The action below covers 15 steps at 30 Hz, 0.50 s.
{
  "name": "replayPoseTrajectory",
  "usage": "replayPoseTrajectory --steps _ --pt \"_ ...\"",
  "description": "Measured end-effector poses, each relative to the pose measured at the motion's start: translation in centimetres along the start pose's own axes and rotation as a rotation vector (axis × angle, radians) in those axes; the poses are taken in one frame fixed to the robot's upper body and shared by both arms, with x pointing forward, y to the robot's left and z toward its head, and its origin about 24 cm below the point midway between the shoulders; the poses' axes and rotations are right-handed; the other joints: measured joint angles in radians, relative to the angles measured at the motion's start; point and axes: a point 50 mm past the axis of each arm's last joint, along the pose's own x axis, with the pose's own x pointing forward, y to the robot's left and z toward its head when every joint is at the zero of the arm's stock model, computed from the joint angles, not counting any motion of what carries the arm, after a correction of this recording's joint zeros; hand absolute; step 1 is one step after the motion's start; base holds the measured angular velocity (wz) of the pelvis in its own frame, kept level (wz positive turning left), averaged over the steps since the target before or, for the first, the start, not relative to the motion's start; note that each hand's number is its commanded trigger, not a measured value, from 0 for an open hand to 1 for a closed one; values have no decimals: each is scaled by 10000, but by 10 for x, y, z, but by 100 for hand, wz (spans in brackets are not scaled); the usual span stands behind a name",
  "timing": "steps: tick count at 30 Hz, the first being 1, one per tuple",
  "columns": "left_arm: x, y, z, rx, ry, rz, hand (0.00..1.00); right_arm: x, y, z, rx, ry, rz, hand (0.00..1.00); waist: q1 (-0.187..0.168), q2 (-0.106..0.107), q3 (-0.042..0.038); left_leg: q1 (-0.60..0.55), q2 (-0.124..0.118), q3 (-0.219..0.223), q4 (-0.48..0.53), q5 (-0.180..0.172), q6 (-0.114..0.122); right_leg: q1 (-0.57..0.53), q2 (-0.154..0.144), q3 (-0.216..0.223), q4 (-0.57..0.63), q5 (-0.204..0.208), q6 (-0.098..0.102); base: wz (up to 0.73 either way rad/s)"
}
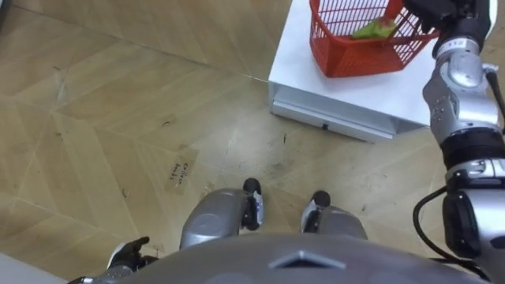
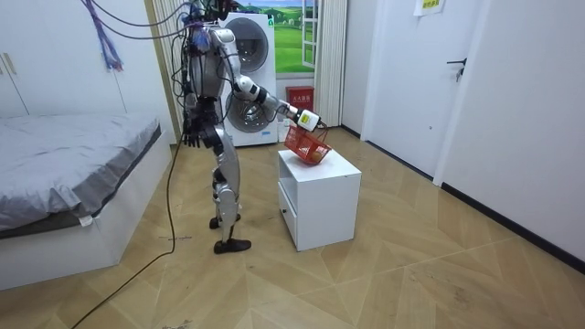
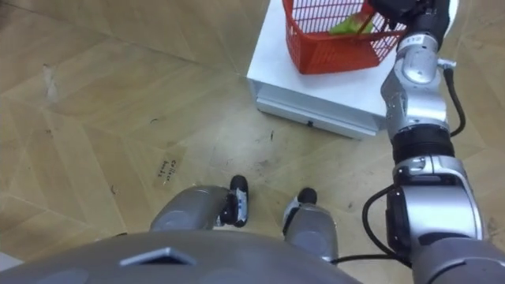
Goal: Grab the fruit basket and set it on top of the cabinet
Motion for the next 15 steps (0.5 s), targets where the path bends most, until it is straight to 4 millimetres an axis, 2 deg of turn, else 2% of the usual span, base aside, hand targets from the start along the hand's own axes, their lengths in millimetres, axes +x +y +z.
replayPoseTrajectory --steps 5,12,14,15 --pt "0 0 3 -48 -109 -40 0 12 -7 16 97 -258 -450 100 -37 94 2 -199 5 -42 14 92 -61 -247 -38 -188 158 -4 -80 0" --pt "0 -1 5 198 -151 -150 0 12 -7 17 440 -326 -475 100 33 203 -58 -187 10 -42 -17 113 -87 -269 -101 -494 164 -44 -116 0" --pt "0 0 6 186 -189 -128 0 12 -8 15 438 -304 -489 0 39 225 -59 -150 2 -41 -61 113 -86 -236 -123 -579 149 -45 -115 0" --pt "1 0 7 178 -197 -108 0 12 -10 12 501 -182 -584 0 40 229 -60 -96 -2 -40 -90 113 -86 -192 -130 -607 145 -45 -115 0"
